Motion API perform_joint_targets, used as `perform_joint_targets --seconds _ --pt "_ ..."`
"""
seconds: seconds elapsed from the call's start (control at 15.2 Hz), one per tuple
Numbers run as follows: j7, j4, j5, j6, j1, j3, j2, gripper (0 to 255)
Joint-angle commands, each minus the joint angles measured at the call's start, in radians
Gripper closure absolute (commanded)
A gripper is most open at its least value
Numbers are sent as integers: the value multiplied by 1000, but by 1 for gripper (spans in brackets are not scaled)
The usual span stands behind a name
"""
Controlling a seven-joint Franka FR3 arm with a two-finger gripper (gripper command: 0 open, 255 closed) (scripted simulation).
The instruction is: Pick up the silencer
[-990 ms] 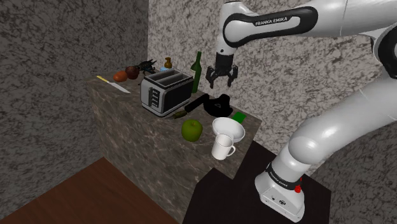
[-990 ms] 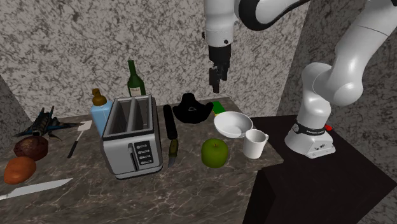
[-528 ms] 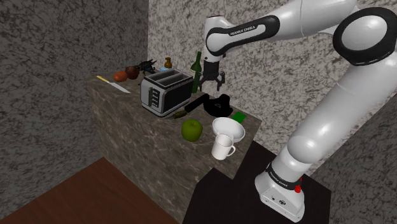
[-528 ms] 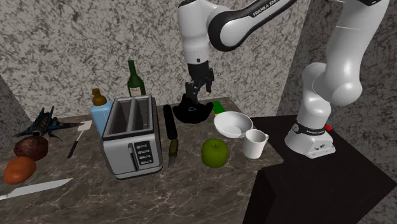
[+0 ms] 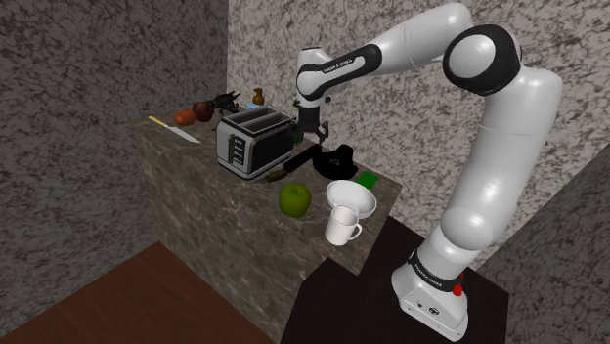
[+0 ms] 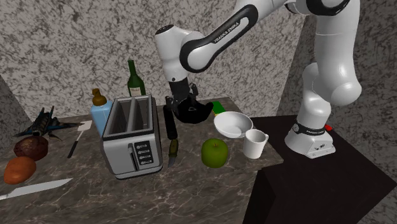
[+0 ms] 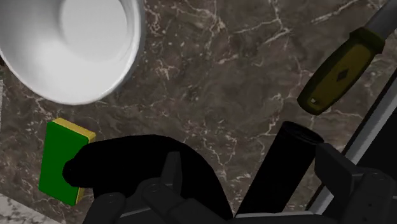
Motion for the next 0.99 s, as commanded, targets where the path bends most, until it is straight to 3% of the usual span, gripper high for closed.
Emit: perform_joint_targets --seconds 0.0,0.73,0.92 --pt "44 57 1 5 -5 -14 68 0" --pt "235 466 51 -17 -49 -92 478 0" --pt "237 464 50 8 -50 -92 502 0"
